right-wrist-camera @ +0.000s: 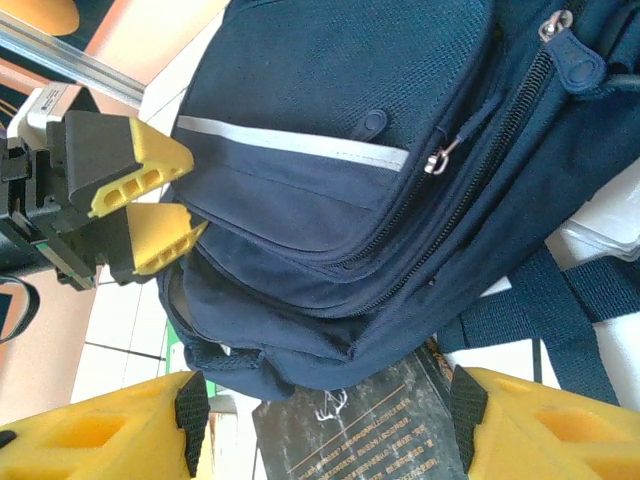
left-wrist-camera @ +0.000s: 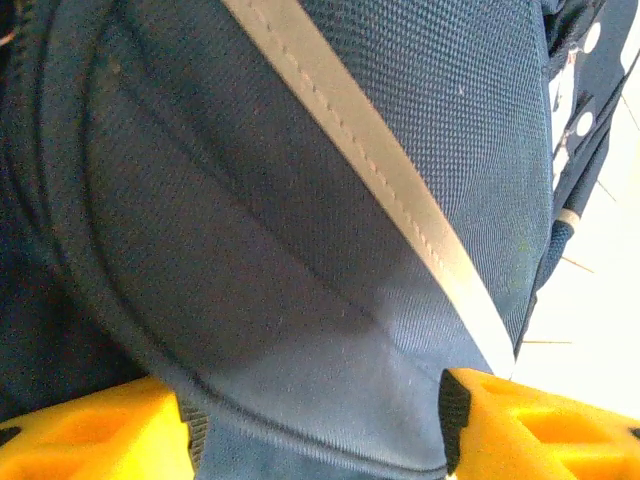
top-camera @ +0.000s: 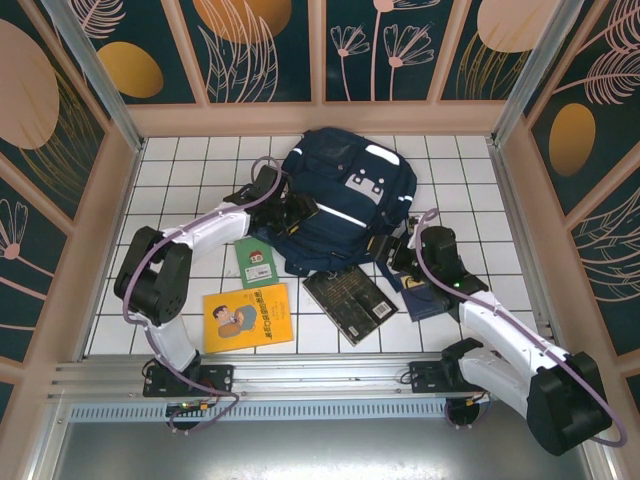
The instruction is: Pack the student bag
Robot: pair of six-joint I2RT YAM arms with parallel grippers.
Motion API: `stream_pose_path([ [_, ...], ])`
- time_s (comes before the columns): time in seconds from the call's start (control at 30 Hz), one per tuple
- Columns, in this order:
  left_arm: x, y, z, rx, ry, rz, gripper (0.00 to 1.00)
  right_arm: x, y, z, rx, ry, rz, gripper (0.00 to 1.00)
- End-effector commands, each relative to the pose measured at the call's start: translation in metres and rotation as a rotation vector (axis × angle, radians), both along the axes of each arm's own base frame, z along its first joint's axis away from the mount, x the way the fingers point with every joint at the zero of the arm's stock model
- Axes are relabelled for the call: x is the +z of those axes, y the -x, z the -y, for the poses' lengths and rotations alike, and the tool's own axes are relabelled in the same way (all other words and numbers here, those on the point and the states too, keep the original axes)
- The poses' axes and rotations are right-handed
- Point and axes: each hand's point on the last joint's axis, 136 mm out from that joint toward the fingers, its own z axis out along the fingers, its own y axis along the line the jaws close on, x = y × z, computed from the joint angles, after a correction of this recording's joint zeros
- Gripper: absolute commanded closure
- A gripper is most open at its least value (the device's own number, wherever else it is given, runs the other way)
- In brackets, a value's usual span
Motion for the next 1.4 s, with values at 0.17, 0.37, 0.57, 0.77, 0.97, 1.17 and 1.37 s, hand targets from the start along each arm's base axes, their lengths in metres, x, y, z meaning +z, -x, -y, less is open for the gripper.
stream_pose_path([
  [0.17, -0.007, -0.035, 0.011, 0.107, 0.089, 0.003, 0.45, 0.003, -0.004, -0.003, -0.010, -0.049, 0.024, 0.35],
  [0.37, -0.011, -0.051, 0.007, 0.179, 0.078, 0.032, 0.72, 0.001, -0.002, -0.006, -0.002, -0.054, 0.023, 0.36],
  [0.57, 0.000, -0.065, 0.018, 0.171, 0.124, 0.062, 1.00, -0.005, -0.001, -0.007, -0.004, -0.033, 0.004, 0.37],
  [0.77, 0.040, -0.073, 0.016, 0.155, 0.109, 0.158, 1.00, -0.010, -0.006, 0.001, -0.040, 0.034, -0.002, 0.37],
  [0.97, 0.080, -0.075, 0.017, 0.131, 0.120, 0.233, 1.00, -0.010, -0.012, 0.002, -0.054, 0.049, -0.003, 0.37],
  [1.17, 0.116, -0.077, 0.026, 0.138, 0.228, 0.261, 1.00, 0.002, -0.016, -0.015, 0.020, -0.011, 0.038, 0.33],
  [1.37, 0.162, -0.080, 0.032, 0.165, 0.319, 0.294, 1.00, 0.023, -0.020, -0.033, 0.094, -0.012, 0.184, 0.34],
])
